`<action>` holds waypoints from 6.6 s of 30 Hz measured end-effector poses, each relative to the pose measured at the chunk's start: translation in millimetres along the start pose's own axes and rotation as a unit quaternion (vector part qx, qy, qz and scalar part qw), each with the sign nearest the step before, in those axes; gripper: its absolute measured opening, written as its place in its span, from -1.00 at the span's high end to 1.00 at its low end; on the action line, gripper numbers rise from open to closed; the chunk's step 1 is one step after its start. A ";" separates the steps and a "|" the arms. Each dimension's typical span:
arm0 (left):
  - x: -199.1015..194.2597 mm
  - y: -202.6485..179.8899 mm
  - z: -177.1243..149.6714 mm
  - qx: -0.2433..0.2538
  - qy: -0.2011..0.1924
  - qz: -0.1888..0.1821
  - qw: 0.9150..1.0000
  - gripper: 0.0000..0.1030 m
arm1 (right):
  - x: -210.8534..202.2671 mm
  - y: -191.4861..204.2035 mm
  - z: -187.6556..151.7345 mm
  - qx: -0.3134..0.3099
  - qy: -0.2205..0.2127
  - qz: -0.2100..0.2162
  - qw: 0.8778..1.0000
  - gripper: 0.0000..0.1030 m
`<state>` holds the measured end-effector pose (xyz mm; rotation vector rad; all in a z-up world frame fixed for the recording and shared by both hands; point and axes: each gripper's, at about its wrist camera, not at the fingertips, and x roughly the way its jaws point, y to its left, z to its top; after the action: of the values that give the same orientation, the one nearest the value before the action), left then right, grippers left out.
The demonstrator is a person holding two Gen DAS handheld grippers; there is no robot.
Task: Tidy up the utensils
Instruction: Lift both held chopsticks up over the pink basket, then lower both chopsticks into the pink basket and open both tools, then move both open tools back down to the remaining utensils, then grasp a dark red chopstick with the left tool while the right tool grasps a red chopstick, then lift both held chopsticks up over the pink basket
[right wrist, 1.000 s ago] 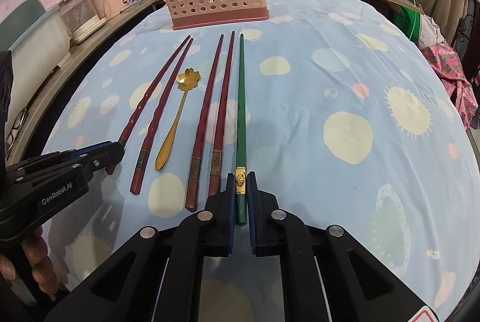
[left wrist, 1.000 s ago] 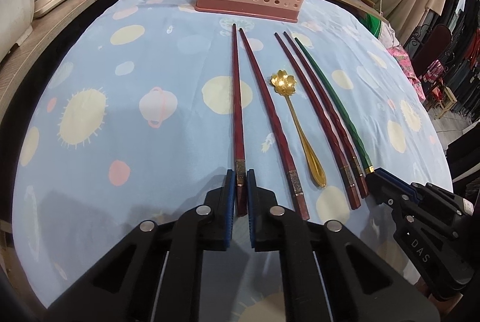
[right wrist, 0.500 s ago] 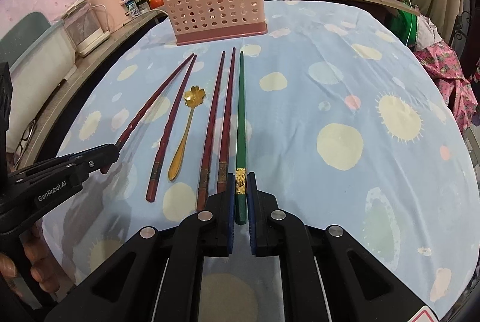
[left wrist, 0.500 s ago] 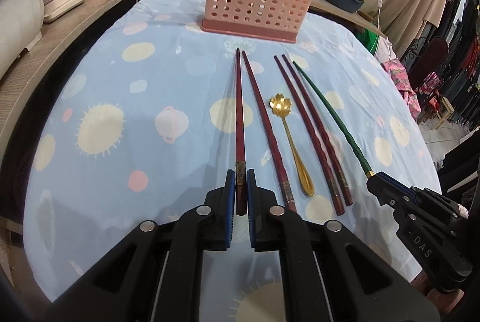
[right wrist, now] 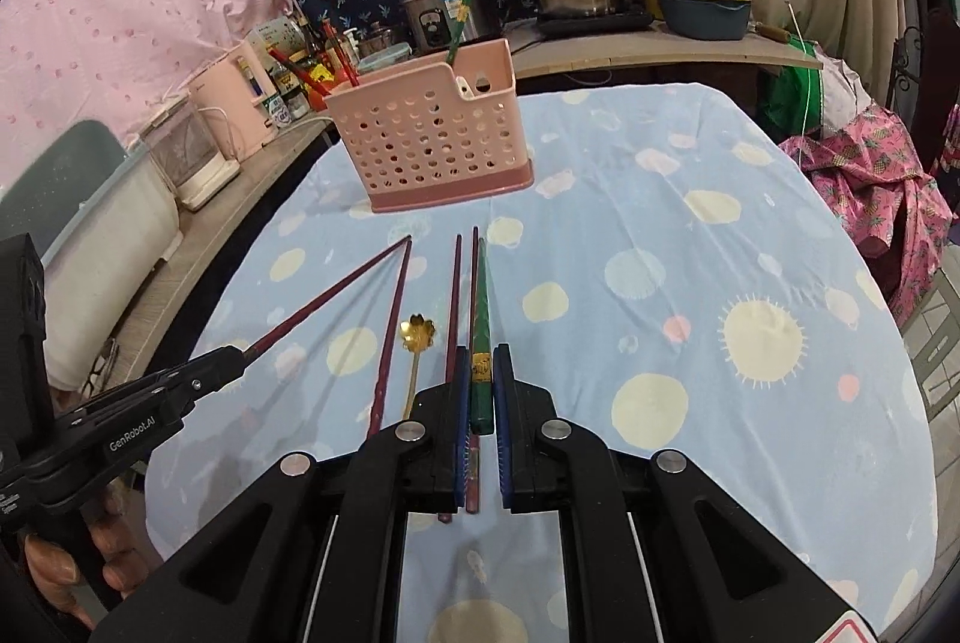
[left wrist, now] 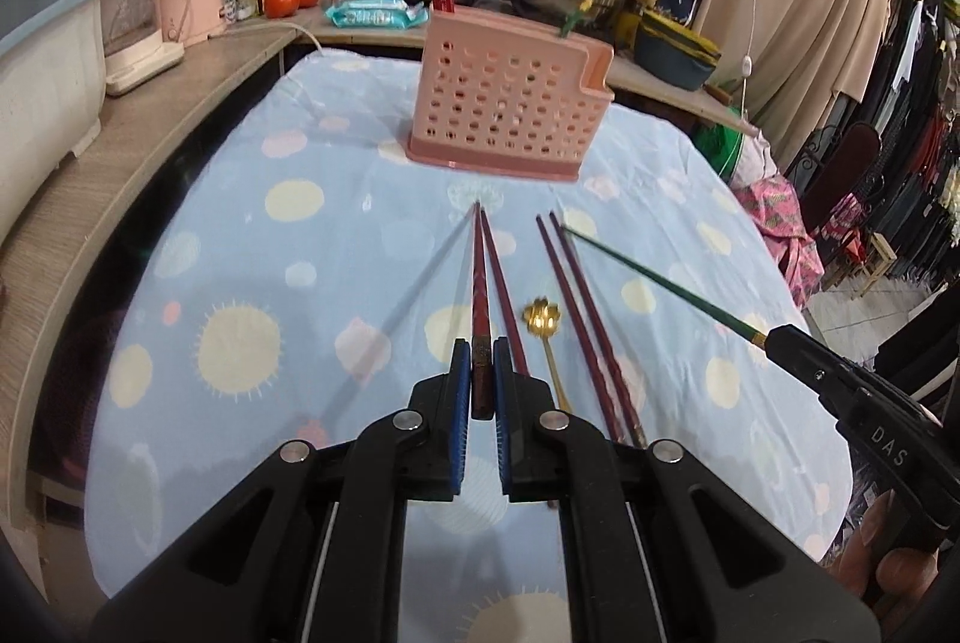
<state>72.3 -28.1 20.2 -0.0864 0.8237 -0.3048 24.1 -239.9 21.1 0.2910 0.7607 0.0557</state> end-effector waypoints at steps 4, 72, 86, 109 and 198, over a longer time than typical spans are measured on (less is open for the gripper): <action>-6.9 1.6 18.7 0.002 -0.025 0.006 1.000 0.86 | -7.3 0.4 15.8 -0.001 -0.020 0.003 1.000 0.85; 65.6 -19.6 279.4 0.011 -0.194 0.001 0.981 0.86 | 99.4 14.4 258.3 0.030 -0.159 0.047 0.986 0.85; 60.8 -22.7 267.2 0.010 -0.191 0.029 0.981 0.30 | 92.3 7.6 250.5 0.045 -0.157 0.033 0.986 0.35; 9.8 -38.7 203.2 0.033 -0.178 0.036 0.983 0.11 | 29.1 24.3 190.7 0.011 -0.148 0.031 0.988 0.23; 26.1 -12.2 -33.7 0.026 0.023 0.013 0.999 0.86 | 31.1 4.9 -40.5 -0.047 0.038 -0.016 0.998 0.87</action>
<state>61.4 -46.1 -18.8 -0.0193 0.8603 -0.3042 19.1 -220.7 -26.2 0.1890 0.8345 0.0729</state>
